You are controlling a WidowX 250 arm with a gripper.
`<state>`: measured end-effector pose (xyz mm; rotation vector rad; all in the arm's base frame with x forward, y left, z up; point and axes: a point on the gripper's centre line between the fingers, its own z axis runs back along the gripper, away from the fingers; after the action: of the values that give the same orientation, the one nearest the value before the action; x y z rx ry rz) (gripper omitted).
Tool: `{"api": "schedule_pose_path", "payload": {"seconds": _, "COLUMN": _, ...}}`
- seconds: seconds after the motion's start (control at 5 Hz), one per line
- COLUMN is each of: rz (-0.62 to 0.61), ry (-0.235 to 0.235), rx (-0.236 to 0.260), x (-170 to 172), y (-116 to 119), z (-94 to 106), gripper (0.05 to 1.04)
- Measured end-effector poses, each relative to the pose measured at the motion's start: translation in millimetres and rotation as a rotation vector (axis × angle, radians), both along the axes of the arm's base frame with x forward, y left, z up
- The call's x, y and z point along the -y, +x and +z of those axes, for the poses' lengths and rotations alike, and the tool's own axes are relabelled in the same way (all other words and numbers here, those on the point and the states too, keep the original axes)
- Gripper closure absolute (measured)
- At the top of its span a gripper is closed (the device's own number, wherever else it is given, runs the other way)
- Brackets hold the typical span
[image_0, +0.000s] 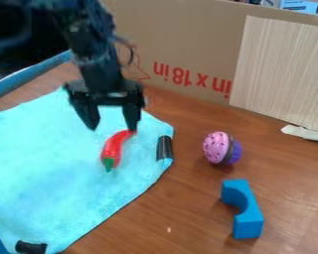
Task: Put the red thing on the top right part of the blue cloth
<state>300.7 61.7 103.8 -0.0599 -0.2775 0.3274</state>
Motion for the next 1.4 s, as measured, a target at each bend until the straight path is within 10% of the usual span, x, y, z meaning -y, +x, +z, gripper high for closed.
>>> {"api": "schedule_pose_path", "payload": {"seconds": 0.4, "rz": -0.111, "ry": 0.039, "rx": 0.011, "x": -33, "y": 1, "z": 53.7, "gripper": 0.083}}
{"api": "schedule_pose_path", "payload": {"seconds": 0.6, "rz": -0.106, "ry": -0.019, "rx": 0.056, "x": -59, "y": -2, "z": 102.5, "gripper": 0.083}}
{"api": "schedule_pose_path", "payload": {"seconds": 1.4, "rz": -0.114, "ry": -0.023, "rx": 0.052, "x": -59, "y": -3, "z": 103.0, "gripper": 0.083}}
